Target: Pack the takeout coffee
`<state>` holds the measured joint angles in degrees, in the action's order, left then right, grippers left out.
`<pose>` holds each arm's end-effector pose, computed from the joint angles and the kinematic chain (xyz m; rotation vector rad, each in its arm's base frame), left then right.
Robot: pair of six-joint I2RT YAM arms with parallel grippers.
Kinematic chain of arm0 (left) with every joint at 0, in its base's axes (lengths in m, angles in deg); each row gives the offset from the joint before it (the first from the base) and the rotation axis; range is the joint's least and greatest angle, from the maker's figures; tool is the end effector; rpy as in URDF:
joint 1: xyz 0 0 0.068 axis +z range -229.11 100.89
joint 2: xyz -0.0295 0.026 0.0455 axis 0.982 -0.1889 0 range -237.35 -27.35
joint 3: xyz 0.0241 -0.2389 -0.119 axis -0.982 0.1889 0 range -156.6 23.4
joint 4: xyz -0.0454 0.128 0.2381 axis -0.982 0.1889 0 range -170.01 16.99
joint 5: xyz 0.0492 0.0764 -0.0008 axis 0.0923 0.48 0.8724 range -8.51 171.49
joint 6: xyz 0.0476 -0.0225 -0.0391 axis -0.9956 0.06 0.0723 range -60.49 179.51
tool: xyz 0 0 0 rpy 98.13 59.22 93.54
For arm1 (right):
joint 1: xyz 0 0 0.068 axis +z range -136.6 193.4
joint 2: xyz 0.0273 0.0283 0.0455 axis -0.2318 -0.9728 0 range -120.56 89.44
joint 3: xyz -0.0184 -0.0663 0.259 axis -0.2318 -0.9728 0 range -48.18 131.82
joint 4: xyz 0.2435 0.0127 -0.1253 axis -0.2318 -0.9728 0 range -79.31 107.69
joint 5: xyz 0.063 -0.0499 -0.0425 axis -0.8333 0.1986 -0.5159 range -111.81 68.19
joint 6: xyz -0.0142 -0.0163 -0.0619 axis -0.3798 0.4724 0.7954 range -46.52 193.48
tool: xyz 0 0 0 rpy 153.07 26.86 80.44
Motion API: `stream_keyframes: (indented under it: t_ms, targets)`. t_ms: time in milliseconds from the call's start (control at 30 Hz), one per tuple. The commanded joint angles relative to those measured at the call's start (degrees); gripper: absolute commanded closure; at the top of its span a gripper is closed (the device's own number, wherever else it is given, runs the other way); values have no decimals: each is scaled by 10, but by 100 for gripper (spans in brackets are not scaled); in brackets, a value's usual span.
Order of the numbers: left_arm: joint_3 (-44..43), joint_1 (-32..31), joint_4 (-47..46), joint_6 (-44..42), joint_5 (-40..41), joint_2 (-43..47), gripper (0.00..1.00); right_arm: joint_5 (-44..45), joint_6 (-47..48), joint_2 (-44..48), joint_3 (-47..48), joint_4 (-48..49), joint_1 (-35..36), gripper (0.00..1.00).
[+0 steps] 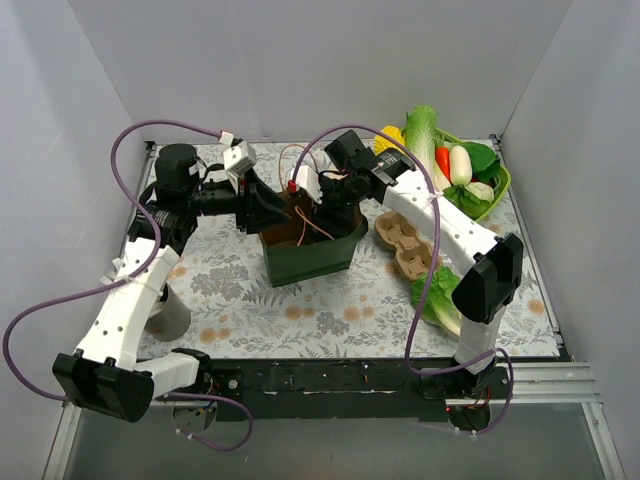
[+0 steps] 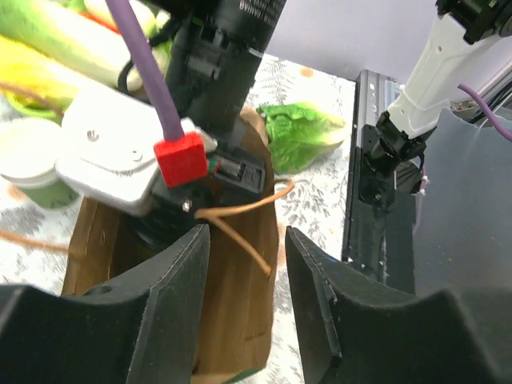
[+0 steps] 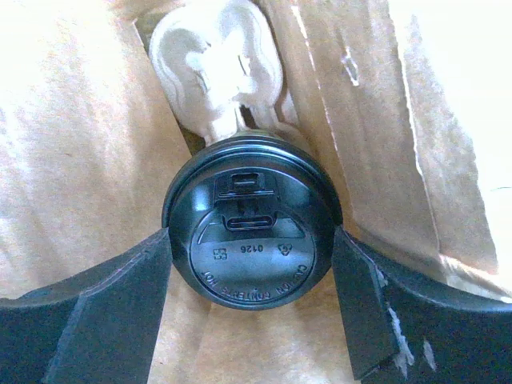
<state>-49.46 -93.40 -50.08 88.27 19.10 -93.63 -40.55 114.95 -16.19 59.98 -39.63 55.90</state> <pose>0.2364 -0.1074 0.4010 0.5161 1.9987 -1.5431 0.2957 0.2933 0.3340 -1.7695 1.7707 0.4197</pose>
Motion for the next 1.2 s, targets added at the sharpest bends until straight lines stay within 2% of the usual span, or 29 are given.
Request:
stream_keyframes:
  t_ms: [0,100,233,300,567,667,800,867,1000,1133,1167]
  targets:
    - [-60,-14,-78,1,-39,-29,56,-18,-20,-13,39,-28,3,96]
    - [-67,-23,-71,15,-12,-52,53,-14,-37,-17,44,-27,2,96]
    - [-55,-25,-71,71,33,-60,54,-13,-54,-13,41,-19,1,96]
    - [-46,-24,-71,91,21,-55,55,-12,-64,-7,31,-14,1,96]
    - [29,-24,-130,115,38,-33,42,-22,-72,3,16,-7,0,96]
    - [40,-24,-144,119,22,-45,42,-28,-75,0,21,-9,0,96]
    - [68,-24,-221,162,1,-42,42,-35,-75,-3,28,-11,-1,96]
    - [69,-25,-227,175,-4,-50,45,-35,-75,-4,28,-13,-1,96]
    - [67,-24,-235,194,-26,-61,68,-33,-81,-6,29,-10,-6,96]
    - [64,-24,-223,206,-41,-61,100,-40,-91,-13,36,-10,-17,96]
    - [64,-24,-213,204,-43,-57,100,-40,-91,-14,40,-11,-17,96]
